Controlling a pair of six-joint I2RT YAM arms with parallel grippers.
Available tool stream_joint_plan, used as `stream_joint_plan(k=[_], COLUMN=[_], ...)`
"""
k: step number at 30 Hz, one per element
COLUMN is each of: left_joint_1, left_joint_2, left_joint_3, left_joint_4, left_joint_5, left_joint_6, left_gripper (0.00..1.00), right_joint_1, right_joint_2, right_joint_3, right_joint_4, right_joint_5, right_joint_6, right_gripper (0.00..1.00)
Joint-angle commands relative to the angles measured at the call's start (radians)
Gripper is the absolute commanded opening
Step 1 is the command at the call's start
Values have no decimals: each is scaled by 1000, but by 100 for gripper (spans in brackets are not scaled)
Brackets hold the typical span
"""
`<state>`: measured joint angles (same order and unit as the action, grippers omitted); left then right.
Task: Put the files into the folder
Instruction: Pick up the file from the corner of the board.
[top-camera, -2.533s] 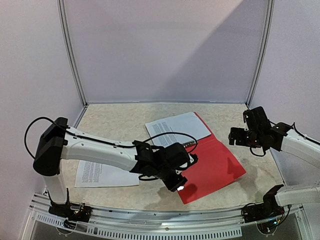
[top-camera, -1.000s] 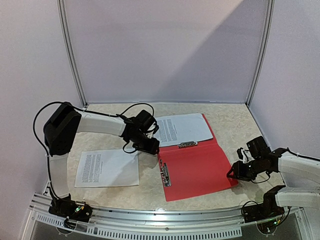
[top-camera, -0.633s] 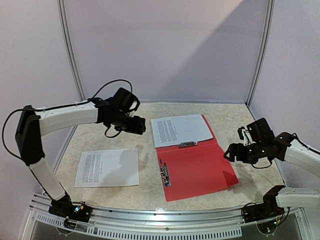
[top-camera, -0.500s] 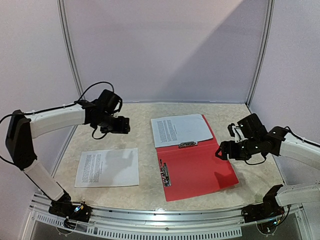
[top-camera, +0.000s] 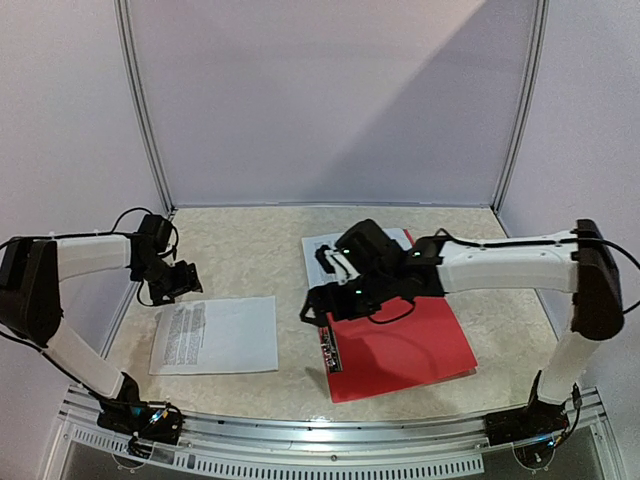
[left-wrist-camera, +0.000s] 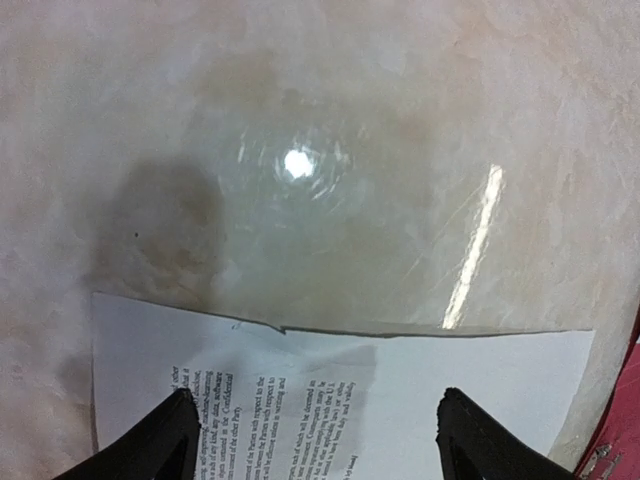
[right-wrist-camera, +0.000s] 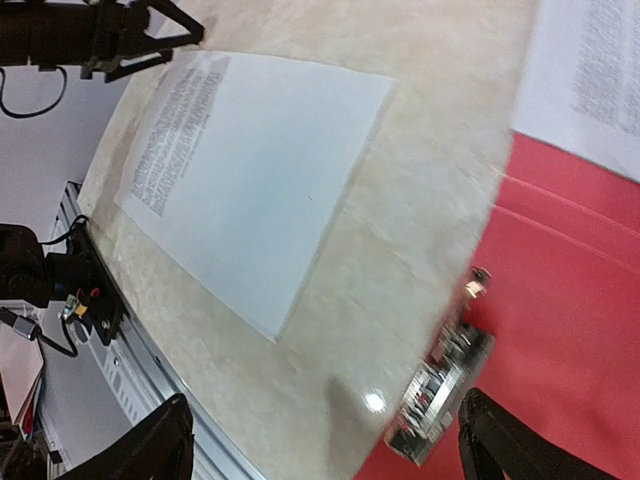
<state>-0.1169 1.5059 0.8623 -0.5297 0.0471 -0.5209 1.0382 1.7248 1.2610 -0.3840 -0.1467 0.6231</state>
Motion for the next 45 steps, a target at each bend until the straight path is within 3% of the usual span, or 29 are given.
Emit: stream_joint_plan(k=[1,4,11,19,27,38,45], left_joint_1=[52,68,91,92,92,91,91], left_joint_2=[20,4,39,127,106,113,114], left_joint_3=[-70,-108,-152,-158,-164,-165,-164], left_joint_4=[51,86,96,115,116,115,112], left_joint_5=[131,135,154,223,215,206,204], left_joint_6=[5,3,6,6,6,3,3], left_gripper=[82,82,81,79,79,79,79], right_joint_1=[73,89,90,79,76,79,94], right_joint_2=[237,403,614,696,735,499,489], right_joint_3=[230,383,573,601,495,154,123], right_joint_4=[50,19,-34,-15,233,675,722], right_joint_5=[-23,-44,-10,-40,-218,-232,-212], right_joint_6=[67,101,179,228,359,507,593], right_gripper=[95,96,94,95,93,93,92])
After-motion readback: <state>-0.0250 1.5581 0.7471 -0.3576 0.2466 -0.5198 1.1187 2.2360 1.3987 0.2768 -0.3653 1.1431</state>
